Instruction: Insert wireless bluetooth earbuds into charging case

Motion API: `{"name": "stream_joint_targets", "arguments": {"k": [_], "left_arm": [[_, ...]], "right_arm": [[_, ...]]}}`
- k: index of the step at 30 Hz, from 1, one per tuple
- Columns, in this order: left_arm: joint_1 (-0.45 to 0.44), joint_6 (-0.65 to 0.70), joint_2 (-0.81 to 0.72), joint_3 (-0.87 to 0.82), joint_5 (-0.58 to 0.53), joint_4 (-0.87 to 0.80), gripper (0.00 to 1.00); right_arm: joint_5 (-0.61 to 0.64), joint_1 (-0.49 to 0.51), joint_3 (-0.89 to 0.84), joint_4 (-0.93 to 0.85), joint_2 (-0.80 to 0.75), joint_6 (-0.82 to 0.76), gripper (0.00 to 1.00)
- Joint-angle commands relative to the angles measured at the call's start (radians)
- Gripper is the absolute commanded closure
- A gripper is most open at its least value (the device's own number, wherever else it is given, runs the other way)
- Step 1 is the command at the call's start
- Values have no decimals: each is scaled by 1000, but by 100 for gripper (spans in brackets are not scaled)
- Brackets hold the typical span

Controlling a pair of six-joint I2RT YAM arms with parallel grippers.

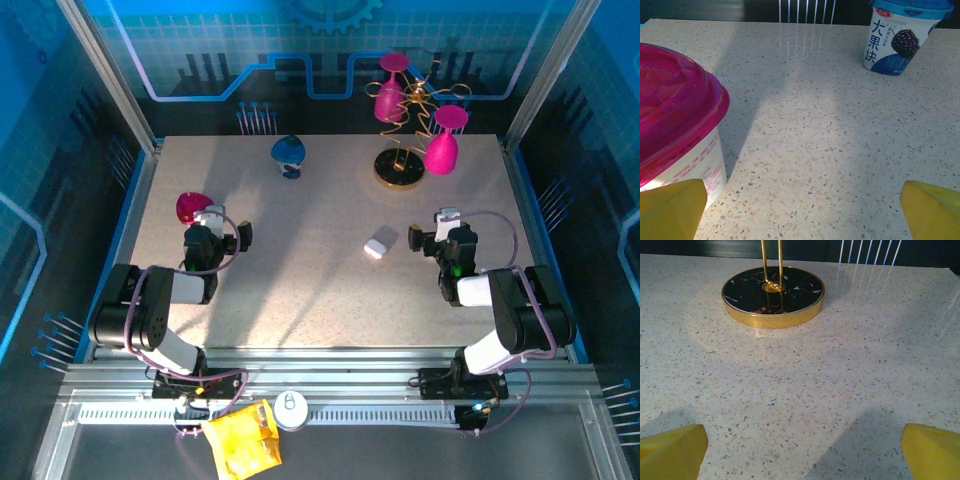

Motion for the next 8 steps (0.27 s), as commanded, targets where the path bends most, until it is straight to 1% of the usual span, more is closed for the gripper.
{"name": "stream_joint_targets", "arguments": {"k": [1, 8], "left_arm": [[6, -10, 1, 19, 6, -2, 1], [6, -10, 1, 19, 6, -1, 1]], "right_arm": [[18, -3, 17, 42, 6, -14, 0], [39, 18, 28, 27, 9, -37, 0]]}}
